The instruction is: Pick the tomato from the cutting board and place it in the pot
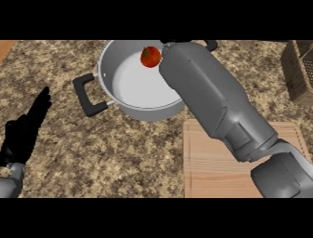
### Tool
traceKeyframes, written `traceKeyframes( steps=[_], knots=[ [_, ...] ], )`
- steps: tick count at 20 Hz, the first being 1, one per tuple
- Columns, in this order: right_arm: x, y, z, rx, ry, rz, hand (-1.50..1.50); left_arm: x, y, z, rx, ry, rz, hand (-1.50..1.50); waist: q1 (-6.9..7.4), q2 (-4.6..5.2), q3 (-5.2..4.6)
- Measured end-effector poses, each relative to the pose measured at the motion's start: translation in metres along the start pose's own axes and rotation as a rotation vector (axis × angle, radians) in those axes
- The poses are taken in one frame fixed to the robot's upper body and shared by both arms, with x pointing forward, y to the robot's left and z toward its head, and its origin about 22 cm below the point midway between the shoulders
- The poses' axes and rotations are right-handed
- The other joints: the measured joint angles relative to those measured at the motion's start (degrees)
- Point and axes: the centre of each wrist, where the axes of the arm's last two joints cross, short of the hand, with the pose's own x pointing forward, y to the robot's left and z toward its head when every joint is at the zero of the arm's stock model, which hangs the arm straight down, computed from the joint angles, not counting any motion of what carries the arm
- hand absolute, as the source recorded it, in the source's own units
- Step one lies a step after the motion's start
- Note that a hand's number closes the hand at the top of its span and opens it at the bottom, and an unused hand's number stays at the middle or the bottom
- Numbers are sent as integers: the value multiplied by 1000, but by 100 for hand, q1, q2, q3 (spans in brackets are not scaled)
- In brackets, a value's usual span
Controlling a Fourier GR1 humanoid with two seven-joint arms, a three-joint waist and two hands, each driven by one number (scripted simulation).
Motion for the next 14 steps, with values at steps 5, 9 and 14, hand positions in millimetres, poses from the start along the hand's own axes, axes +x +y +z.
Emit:
traceKeyframes(
  steps=[5,9,14],
  knots=[
    [0,-4,0,-16,33,-147,-150,-7,2,2,8,14,2,0,-39,-44,-2],
    [-4,-5,6,14,51,-239,-150,-13,4,4,17,27,2,0,-147,-99,-4],
    [-15,-4,22,63,53,-325,-150,-19,14,13,39,51,0,0,-354,-174,-2]
  ],
)
